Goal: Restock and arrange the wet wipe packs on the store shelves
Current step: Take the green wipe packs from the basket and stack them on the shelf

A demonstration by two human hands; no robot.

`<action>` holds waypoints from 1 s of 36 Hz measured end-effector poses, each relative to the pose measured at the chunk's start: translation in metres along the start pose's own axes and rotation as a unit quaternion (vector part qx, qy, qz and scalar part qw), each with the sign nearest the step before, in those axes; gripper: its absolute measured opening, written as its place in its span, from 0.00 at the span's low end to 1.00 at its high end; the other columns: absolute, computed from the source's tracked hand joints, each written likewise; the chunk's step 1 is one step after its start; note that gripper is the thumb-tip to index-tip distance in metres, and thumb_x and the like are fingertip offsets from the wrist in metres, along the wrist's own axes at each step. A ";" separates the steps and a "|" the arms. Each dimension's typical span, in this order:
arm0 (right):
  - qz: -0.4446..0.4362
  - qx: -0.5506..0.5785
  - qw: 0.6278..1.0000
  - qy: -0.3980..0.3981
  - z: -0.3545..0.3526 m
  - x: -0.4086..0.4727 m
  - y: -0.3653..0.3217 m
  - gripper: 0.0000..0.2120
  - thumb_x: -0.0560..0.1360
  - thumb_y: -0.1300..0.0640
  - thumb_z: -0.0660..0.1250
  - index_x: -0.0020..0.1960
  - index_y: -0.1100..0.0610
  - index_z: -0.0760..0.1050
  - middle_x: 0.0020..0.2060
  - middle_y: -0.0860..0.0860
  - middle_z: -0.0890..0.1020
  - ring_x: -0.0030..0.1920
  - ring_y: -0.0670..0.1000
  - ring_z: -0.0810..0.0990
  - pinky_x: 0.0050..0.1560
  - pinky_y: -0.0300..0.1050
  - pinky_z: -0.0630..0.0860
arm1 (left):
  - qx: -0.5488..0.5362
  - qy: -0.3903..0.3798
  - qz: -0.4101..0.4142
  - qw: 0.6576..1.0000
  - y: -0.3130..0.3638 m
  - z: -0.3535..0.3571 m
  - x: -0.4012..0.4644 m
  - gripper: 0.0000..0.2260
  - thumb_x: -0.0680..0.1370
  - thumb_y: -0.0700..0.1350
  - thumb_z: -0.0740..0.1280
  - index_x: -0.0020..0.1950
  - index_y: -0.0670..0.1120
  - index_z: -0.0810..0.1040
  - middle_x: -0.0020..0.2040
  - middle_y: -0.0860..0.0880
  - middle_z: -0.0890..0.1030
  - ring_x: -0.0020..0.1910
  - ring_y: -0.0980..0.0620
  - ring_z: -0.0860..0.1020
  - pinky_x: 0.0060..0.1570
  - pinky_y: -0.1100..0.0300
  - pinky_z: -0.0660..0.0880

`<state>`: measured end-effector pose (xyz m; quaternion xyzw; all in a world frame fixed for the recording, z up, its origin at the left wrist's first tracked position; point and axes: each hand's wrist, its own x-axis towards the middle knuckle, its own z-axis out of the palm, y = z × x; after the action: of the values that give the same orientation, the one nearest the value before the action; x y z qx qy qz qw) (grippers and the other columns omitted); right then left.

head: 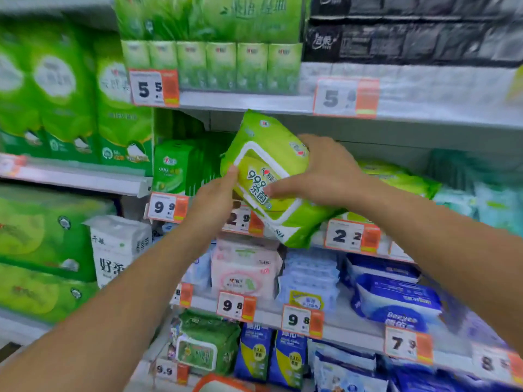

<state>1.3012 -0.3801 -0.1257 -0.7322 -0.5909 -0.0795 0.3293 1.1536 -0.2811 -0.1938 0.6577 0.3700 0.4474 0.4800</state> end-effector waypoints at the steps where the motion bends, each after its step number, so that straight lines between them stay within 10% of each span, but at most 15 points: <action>1: -0.025 -0.056 0.998 0.000 0.003 0.021 0.000 0.38 0.49 0.29 0.75 0.54 0.46 0.74 0.48 0.43 0.82 0.49 0.51 0.81 0.51 0.50 0.79 | 0.084 -0.014 0.033 0.996 -0.005 -0.006 0.015 0.19 0.80 0.62 0.61 0.49 0.48 0.82 0.50 0.46 0.85 0.52 0.46 0.82 0.54 0.52 0.76; 7: -0.085 -0.317 0.938 -0.111 0.048 0.114 0.025 0.49 0.58 0.35 0.79 0.72 0.50 0.65 0.63 0.54 0.78 0.62 0.59 0.77 0.58 0.54 0.77 | 0.390 -0.023 0.161 0.906 -0.058 -0.021 0.056 0.28 0.78 0.63 0.64 0.71 0.46 0.73 0.68 0.47 0.76 0.64 0.45 0.76 0.63 0.55 0.70; 10: -0.032 -0.333 0.918 -0.214 0.076 0.141 0.045 0.42 0.61 0.40 0.80 0.70 0.52 0.69 0.64 0.53 0.79 0.61 0.57 0.78 0.60 0.51 0.77 | 0.488 -0.053 0.200 0.848 -0.079 -0.013 0.074 0.37 0.73 0.70 0.51 0.68 0.47 0.75 0.65 0.46 0.79 0.65 0.45 0.75 0.65 0.52 0.70; 14: 0.034 -0.417 0.866 -0.273 0.084 0.175 0.056 0.40 0.64 0.39 0.79 0.68 0.61 0.73 0.63 0.57 0.79 0.60 0.59 0.79 0.60 0.51 0.77 | 0.570 -0.078 0.252 0.778 -0.082 -0.008 0.092 0.24 0.77 0.66 0.60 0.65 0.52 0.74 0.58 0.49 0.80 0.57 0.46 0.77 0.58 0.54 0.70; 25: 0.072 -0.417 0.863 -0.274 0.083 0.185 0.061 0.44 0.64 0.40 0.79 0.73 0.58 0.69 0.67 0.55 0.76 0.63 0.59 0.77 0.64 0.54 0.75 | 0.556 -0.157 0.245 0.779 -0.075 -0.019 0.106 0.19 0.77 0.62 0.64 0.65 0.56 0.72 0.57 0.54 0.78 0.54 0.50 0.77 0.54 0.55 0.71; 31: 0.011 -0.367 0.930 0.008 0.099 0.110 0.049 0.21 0.74 0.61 0.68 0.67 0.57 0.72 0.67 0.57 0.74 0.68 0.59 0.72 0.72 0.60 0.62 | 0.545 -0.078 0.253 0.795 -0.095 -0.003 0.081 0.30 0.78 0.55 0.67 0.77 0.48 0.61 0.72 0.47 0.69 0.73 0.45 0.64 0.75 0.45 0.55; 36: -0.129 -0.017 0.956 0.262 0.138 -0.056 0.043 0.16 0.72 0.63 0.67 0.59 0.60 0.76 0.59 0.57 0.77 0.59 0.59 0.77 0.56 0.50 0.74 | 0.413 -0.028 0.340 0.844 -0.140 0.017 -0.004 0.24 0.74 0.49 0.68 0.68 0.41 0.71 0.63 0.42 0.75 0.62 0.39 0.73 0.59 0.47 0.72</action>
<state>1.2872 -0.3500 -0.2772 -0.6086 -0.5719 -0.3200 0.4474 1.1601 -0.2527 -0.3314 0.8918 0.2606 0.3697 -0.0082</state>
